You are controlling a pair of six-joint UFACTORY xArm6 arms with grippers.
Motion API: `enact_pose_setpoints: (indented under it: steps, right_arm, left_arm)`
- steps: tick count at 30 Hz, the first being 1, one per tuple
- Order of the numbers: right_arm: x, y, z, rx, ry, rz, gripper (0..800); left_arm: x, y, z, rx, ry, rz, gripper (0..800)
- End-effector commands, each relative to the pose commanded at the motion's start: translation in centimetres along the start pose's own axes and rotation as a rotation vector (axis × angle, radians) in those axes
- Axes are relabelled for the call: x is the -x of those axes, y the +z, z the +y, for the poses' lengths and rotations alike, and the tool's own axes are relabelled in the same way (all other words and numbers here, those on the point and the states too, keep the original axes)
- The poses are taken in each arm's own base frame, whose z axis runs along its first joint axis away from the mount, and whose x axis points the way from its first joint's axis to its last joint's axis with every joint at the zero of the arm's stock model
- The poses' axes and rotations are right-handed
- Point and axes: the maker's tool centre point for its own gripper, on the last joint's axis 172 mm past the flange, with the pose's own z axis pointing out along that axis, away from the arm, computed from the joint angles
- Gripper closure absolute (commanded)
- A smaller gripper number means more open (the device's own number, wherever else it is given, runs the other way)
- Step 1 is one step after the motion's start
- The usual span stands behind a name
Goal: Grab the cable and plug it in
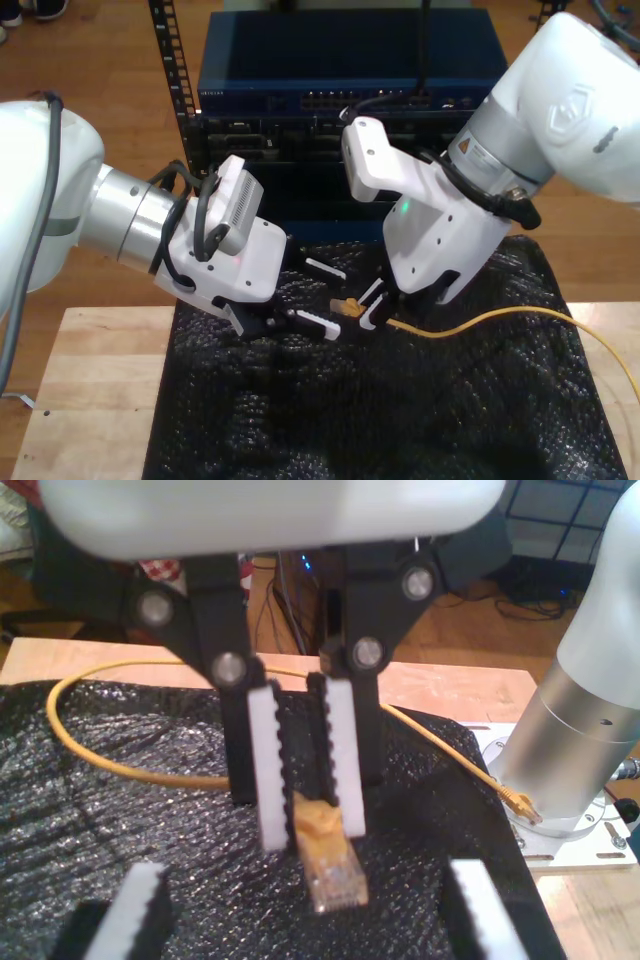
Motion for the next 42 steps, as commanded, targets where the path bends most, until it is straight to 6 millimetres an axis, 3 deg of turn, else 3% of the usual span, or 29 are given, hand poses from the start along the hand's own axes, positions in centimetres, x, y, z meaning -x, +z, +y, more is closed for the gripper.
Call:
enact_pose_setpoints:
  steps: [5, 22, 42]
  right_arm:
    - [0.1, 0.1, 0.4, 0.012, 0.003, 0.001, 793]
    - [0.4, 0.2, 1.3, 0.052, 0.016, 0.013, 793]
    - [0.2, -0.5, 1.3, 0.071, 0.010, 0.017, 793]
  left_arm:
    - [0.0, -0.1, 0.0, -0.002, 0.005, 0.000, 344]
    - [-1.0, -0.1, -0.1, -0.005, 0.004, 0.035, 417]
    - [-0.6, 0.1, -0.4, -0.002, -0.038, 0.037, 456]
